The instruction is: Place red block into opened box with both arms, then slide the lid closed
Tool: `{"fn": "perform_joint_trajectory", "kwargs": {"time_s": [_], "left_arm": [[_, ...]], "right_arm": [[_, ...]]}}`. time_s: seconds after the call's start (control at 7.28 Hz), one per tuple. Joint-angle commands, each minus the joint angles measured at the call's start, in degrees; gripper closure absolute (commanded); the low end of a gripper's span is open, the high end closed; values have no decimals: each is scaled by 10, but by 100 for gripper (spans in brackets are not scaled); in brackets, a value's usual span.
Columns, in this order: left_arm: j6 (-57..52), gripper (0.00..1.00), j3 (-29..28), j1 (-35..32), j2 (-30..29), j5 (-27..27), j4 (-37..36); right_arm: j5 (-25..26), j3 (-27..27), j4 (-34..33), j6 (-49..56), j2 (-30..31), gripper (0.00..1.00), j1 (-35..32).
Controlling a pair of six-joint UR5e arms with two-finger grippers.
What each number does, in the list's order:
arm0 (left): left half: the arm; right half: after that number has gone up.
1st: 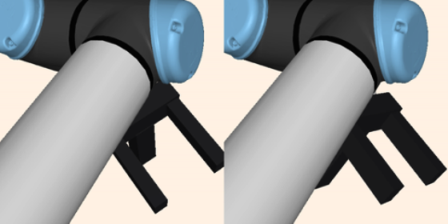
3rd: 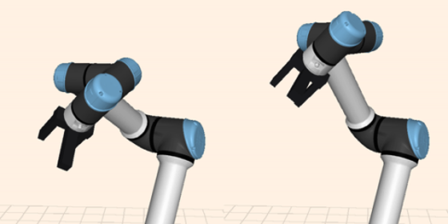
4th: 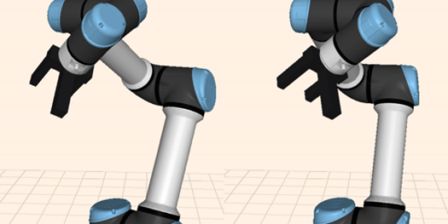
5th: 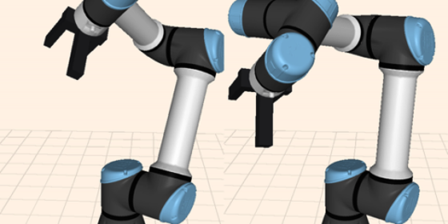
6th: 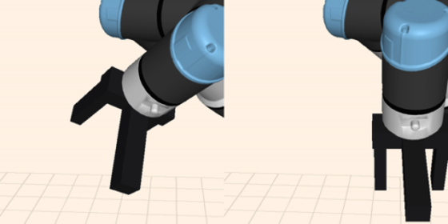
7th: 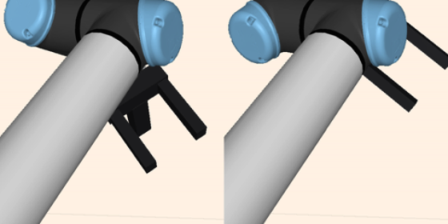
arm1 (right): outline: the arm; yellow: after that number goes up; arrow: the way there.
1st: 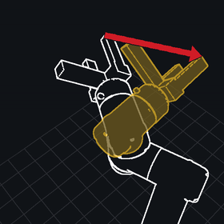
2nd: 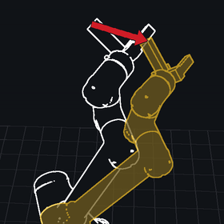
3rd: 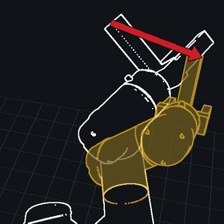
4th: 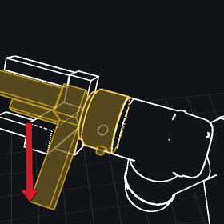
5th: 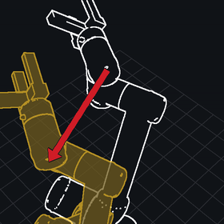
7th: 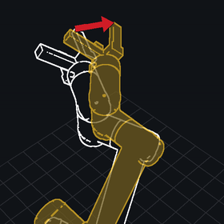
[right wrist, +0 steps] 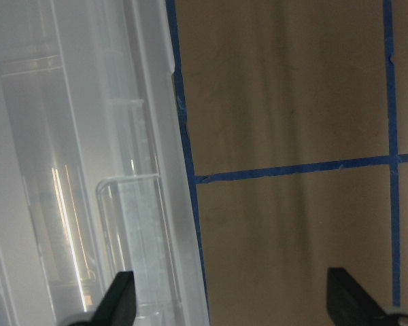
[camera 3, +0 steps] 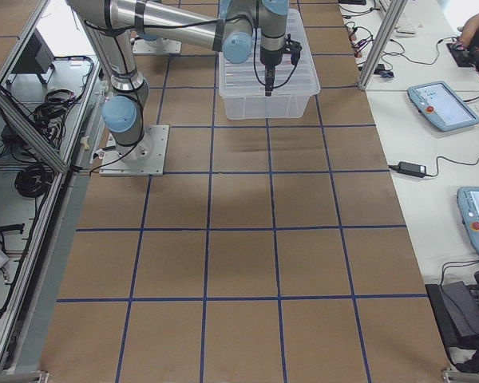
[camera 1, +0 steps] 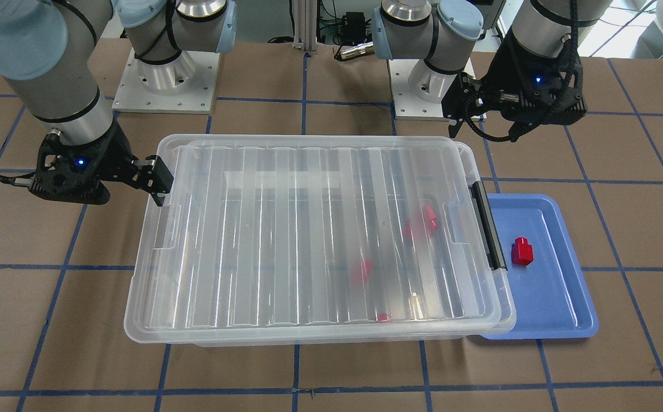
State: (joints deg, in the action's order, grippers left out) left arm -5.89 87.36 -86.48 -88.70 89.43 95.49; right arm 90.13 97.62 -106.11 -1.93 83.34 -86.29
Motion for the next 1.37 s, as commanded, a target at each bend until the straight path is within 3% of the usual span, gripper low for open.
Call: {"fn": "perform_joint_trajectory", "kwargs": {"time_s": [0.0,0.69,0.96,1.24], "left_arm": [[0,0,5,0,4,3,0],[1,0,4,9,-17,4,-1],[4,0,3,43,-22,5,0],[4,0,6,84,-29,5,78]], "right_arm": [[-2,-7,-2,1,-23,0,2],[-1,-2,-3,3,-42,0,5],[0,-8,-3,3,-51,0,7],[27,-8,-4,32,-53,0,10]]}}
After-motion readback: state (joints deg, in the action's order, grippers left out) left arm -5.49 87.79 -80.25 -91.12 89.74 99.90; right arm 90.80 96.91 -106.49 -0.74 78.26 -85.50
